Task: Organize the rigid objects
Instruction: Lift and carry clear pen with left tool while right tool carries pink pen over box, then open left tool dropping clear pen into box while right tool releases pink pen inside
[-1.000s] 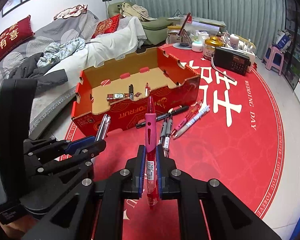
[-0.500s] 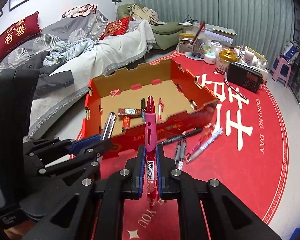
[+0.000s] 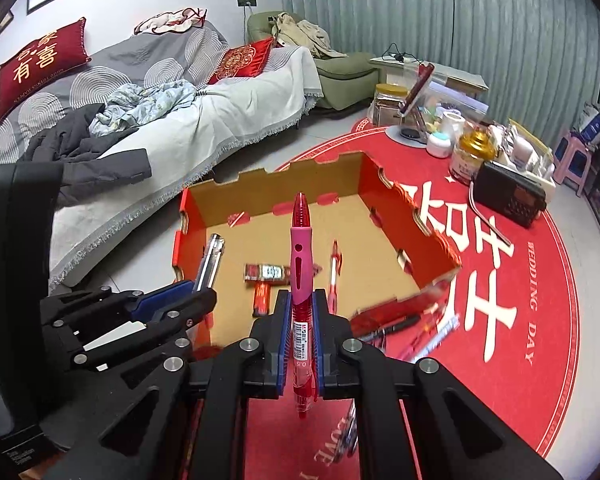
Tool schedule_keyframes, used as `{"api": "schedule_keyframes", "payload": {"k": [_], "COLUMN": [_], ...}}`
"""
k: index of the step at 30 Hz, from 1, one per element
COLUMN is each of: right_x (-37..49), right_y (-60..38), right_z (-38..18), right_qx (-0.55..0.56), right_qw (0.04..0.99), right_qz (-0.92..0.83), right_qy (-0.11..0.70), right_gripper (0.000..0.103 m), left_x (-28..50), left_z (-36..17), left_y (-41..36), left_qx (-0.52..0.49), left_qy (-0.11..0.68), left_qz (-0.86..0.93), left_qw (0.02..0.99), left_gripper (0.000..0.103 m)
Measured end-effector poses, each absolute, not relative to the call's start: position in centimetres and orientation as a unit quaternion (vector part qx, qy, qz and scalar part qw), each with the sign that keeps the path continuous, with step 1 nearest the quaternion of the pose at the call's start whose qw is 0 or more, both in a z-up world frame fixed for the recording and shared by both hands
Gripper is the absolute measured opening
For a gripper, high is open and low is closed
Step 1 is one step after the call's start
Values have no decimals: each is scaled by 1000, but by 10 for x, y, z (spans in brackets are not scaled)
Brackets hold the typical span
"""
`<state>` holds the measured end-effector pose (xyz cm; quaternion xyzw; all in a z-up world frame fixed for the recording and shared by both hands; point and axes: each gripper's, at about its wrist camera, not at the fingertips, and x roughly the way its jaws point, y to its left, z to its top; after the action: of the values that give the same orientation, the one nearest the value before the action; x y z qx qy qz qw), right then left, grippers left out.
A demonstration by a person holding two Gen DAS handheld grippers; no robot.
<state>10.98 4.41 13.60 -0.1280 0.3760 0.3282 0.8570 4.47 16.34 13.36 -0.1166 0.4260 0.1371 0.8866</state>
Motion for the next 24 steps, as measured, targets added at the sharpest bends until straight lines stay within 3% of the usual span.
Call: {"api": "schedule_keyframes", "payload": {"k": [24], "right_x": [162], "right_y": [71], "right_z": [116], "right_qx": [-128], "right_qw": [848], "right_qz": [329], "right_qy": [396], "right_gripper": [11], "left_x": [89], "left_z": [109], "left_y": [185], "left_qx": [-101], "left_qy": [451], "left_qz": [154], "left_qw": [873], "left_gripper": [14]}}
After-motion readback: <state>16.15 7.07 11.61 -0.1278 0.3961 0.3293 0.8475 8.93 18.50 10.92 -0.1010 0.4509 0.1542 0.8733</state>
